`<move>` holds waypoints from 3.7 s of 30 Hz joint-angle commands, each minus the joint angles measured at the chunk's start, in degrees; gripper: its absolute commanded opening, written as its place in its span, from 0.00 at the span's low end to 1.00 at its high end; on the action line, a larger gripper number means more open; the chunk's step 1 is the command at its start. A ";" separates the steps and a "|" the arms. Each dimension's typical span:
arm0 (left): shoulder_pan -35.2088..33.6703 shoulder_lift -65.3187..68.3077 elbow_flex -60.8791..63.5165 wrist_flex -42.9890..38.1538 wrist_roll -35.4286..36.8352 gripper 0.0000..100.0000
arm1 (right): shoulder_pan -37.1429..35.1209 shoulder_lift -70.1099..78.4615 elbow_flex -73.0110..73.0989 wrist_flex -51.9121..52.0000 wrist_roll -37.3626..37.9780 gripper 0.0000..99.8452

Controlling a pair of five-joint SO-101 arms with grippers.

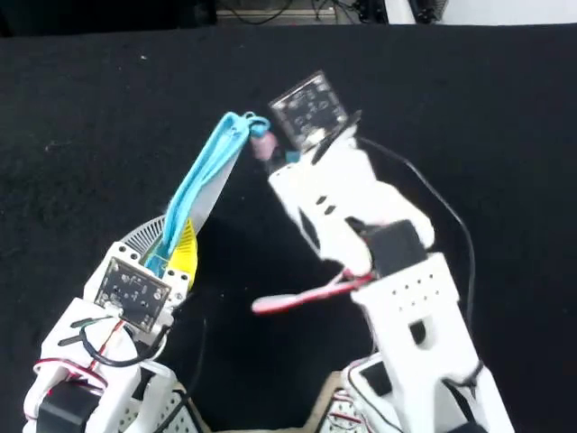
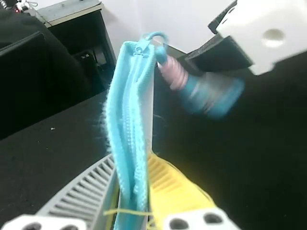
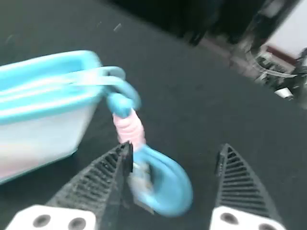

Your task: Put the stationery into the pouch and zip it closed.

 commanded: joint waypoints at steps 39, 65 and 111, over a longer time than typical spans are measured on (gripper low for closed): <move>-0.84 0.35 12.00 -12.04 14.07 0.03 | 12.57 -3.74 46.73 -40.53 -10.29 0.07; -2.15 0.26 15.96 -14.95 14.86 0.03 | 12.84 -4.18 49.36 -45.01 -10.11 0.07; -11.03 48.53 -11.91 -46.24 16.44 0.03 | 16.26 -4.00 53.14 -50.29 -9.76 0.07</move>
